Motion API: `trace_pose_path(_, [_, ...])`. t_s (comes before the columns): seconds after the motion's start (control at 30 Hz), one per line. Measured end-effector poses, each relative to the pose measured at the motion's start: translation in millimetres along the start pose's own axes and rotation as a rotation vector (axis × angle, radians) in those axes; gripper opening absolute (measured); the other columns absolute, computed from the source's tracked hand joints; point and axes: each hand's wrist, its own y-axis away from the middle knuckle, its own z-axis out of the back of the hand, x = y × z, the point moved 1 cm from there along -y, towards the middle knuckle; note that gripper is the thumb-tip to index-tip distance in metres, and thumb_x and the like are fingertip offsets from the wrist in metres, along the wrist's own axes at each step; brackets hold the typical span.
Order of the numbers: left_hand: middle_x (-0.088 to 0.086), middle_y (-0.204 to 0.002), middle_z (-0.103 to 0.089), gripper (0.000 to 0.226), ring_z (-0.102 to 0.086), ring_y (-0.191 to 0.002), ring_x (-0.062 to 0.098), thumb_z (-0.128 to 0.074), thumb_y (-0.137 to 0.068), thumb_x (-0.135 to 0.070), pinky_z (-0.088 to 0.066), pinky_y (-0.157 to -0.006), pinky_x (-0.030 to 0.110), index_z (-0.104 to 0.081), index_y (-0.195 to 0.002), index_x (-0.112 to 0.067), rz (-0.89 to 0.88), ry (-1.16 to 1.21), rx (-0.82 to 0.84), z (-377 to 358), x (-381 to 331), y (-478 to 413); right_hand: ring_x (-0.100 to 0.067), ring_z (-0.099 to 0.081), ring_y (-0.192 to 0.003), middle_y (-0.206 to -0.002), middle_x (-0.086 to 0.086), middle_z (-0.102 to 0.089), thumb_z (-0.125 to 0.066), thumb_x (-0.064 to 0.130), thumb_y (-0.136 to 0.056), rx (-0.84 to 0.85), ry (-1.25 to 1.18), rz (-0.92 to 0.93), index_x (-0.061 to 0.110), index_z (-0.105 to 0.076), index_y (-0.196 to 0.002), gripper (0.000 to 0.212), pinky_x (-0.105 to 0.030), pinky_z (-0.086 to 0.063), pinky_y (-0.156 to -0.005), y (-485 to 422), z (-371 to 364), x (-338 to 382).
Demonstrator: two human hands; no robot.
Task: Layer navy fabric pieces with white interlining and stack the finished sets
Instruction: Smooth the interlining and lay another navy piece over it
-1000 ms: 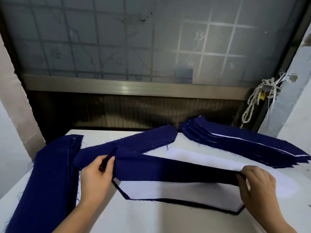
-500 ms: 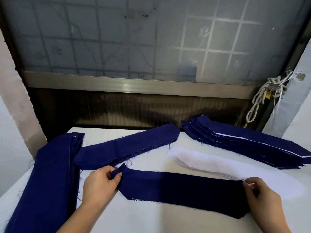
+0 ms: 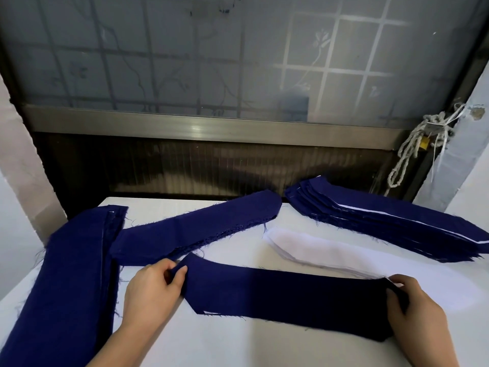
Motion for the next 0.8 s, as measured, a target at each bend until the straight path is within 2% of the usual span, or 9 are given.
trace_pose_path(0.13, [-0.008, -0.055, -0.057, 0.028, -0.054, -0.059, 0.011, -0.071, -0.087, -0.032, -0.039, -0.053, 0.030, -0.054, -0.065, -0.030, 0.002, -0.022, -0.013, -1.2, -0.5, 1.1, -0.040, -0.063, -0.077, -0.084, -0.018, -0.068, -0.067, 0.002, -0.083, -0.033, 0.010, -0.026, 0.010, -0.060, -0.103, 0.023, -0.040, -0.044, -0.066, -1.2, 0.7, -1.7])
trace_pose_path(0.27, [-0.009, -0.055, -0.057, 0.030, -0.054, -0.061, 0.009, -0.074, -0.084, -0.032, -0.034, -0.051, 0.027, -0.053, -0.063, -0.034, 0.007, -0.033, -0.001, -3.2, 0.8, 1.8, -0.039, -0.062, -0.079, -0.083, -0.017, -0.067, -0.070, 0.007, -0.082, -0.013, 0.081, -0.046, 0.011, -0.062, -0.101, 0.020, -0.039, -0.044, -0.066, -1.5, 0.4, -3.7])
trace_pose_path(0.47, [-0.015, -0.055, -0.057, 0.029, -0.054, -0.065, 0.011, -0.076, -0.079, -0.028, -0.036, -0.052, 0.028, -0.053, -0.062, -0.034, 0.025, -0.075, -0.010, -4.6, 0.9, 1.1, -0.039, -0.057, -0.081, -0.077, -0.012, -0.065, -0.068, 0.001, -0.080, 0.006, 0.143, -0.060, 0.007, -0.064, -0.100, 0.021, -0.042, -0.045, -0.068, -1.5, 0.3, -4.7])
trace_pose_path(0.57, [-0.017, -0.066, -0.060, 0.021, -0.056, -0.071, 0.014, -0.074, -0.077, -0.021, -0.042, -0.056, 0.030, -0.057, -0.071, -0.031, 0.036, -0.056, -0.033, -3.4, 1.7, 1.6, -0.040, -0.055, -0.086, -0.084, -0.014, -0.065, -0.066, 0.000, -0.076, -0.016, 0.189, -0.092, 0.005, -0.063, -0.102, 0.026, -0.044, -0.044, -0.073, -3.2, 0.6, -4.4])
trace_pose_path(0.63, [-0.014, -0.078, -0.060, 0.012, -0.057, -0.077, 0.017, -0.072, -0.079, -0.019, -0.042, -0.061, 0.033, -0.061, -0.082, -0.025, 0.016, -0.064, -0.090, -2.0, 3.3, 1.5, -0.041, -0.054, -0.092, -0.095, -0.020, -0.062, -0.066, 0.005, -0.076, -0.048, 0.234, -0.185, 0.004, -0.062, -0.105, 0.029, -0.046, -0.041, -0.078, -3.5, 0.9, -4.9])
trace_pose_path(0.67, [-0.010, -0.081, -0.061, 0.009, -0.056, -0.079, 0.019, -0.071, -0.081, -0.023, -0.043, -0.063, 0.034, -0.064, -0.085, -0.021, -0.003, -0.098, -0.113, -2.6, 3.6, 1.1, -0.042, -0.053, -0.095, -0.100, -0.023, -0.061, -0.065, 0.010, -0.078, -0.061, 0.260, -0.243, 0.003, -0.061, -0.105, 0.029, -0.046, -0.040, -0.080, -3.7, 1.6, -5.3])
trace_pose_path(0.8, [-0.004, -0.082, -0.058, 0.039, -0.051, -0.081, 0.022, -0.069, -0.080, -0.057, -0.046, -0.072, 0.039, -0.064, -0.083, -0.018, -0.028, -0.277, -0.111, -7.4, 1.6, -0.2, -0.042, -0.052, -0.100, -0.104, -0.026, -0.057, -0.058, 0.037, -0.086, -0.015, 0.396, -0.344, -0.001, -0.062, -0.098, 0.040, -0.045, -0.040, -0.083, -4.3, 0.8, -3.9])
